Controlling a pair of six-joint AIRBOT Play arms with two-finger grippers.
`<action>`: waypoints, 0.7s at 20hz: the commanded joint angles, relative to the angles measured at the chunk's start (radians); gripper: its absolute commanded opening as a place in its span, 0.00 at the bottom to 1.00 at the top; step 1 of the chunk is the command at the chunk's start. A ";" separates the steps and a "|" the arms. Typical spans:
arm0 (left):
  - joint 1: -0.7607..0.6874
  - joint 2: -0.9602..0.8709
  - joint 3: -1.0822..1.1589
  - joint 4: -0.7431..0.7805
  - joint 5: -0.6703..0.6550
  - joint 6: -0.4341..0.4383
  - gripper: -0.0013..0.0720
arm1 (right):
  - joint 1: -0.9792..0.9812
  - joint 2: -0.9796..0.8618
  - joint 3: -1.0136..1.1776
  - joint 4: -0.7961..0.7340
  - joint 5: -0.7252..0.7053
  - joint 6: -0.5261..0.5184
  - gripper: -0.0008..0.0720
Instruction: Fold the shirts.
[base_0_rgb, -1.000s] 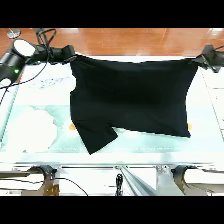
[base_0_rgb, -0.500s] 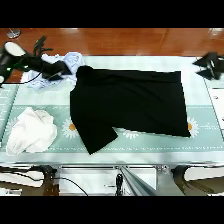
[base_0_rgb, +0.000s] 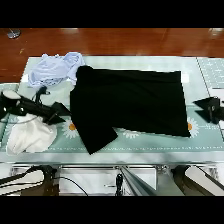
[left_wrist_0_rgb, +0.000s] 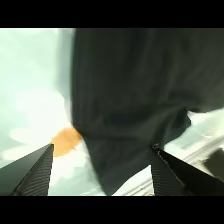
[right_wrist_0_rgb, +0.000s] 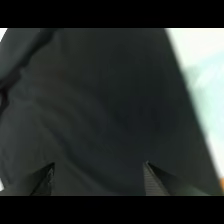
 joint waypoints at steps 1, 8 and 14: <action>0.003 0.040 -0.193 -0.155 0.126 0.073 0.98 | -0.031 0.106 -0.174 0.072 -0.034 -0.038 0.88; -0.208 0.040 -0.215 -0.240 0.365 0.080 0.97 | -0.031 0.135 -0.175 0.071 0.016 0.011 0.88; -0.255 0.042 -0.137 -0.241 0.283 0.126 0.05 | -0.121 0.134 -0.130 -0.189 0.013 0.111 0.88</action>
